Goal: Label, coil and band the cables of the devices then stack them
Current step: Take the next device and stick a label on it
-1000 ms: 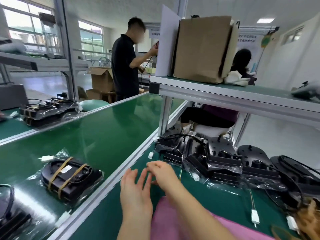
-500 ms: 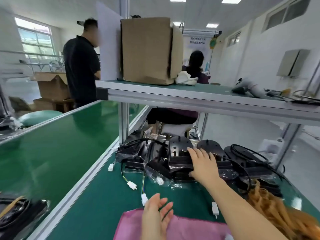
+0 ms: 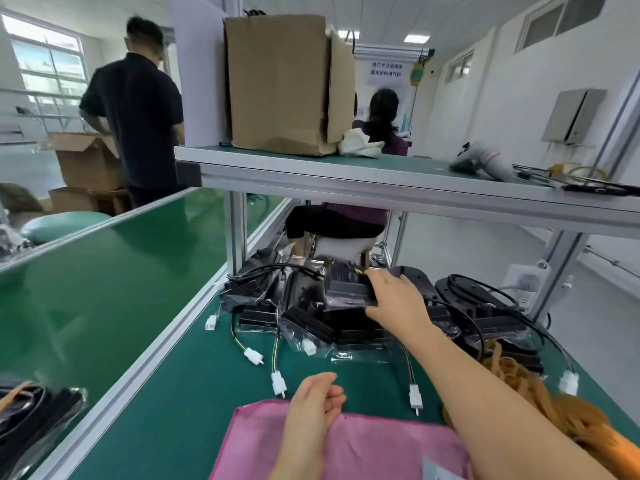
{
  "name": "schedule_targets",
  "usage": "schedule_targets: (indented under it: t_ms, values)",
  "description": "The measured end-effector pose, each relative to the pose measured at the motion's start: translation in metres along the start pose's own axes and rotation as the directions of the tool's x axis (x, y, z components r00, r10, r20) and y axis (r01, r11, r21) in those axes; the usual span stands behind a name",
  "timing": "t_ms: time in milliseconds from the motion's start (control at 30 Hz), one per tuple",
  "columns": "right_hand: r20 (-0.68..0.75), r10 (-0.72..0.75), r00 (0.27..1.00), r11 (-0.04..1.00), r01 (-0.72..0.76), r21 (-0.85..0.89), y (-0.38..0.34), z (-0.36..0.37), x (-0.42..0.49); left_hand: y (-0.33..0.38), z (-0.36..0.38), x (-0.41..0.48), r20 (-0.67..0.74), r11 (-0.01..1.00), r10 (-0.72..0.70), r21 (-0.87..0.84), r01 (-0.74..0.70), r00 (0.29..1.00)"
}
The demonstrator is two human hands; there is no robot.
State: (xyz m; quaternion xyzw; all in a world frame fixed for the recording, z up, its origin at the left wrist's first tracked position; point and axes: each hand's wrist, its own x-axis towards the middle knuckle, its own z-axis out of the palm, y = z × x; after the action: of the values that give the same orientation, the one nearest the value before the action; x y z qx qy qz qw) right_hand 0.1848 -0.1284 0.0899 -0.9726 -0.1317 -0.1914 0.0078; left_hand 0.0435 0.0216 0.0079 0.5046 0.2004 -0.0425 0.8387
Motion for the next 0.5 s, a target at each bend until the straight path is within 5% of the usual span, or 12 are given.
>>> schedule_targets:
  t_ms: [267,500]
  values:
    - [-0.218,0.087,0.972,0.94,-0.008,0.341,-0.013,-0.072,-0.022,0.0,-0.007,0.006,0.029,0.999,-0.035,-0.006,0.035,0.999]
    - [-0.251,0.077,0.965,0.933,0.018,0.359,-0.04,-0.108,-0.12,0.039,0.004,-0.028,0.167,0.989,-0.071,-0.12,0.092,0.983]
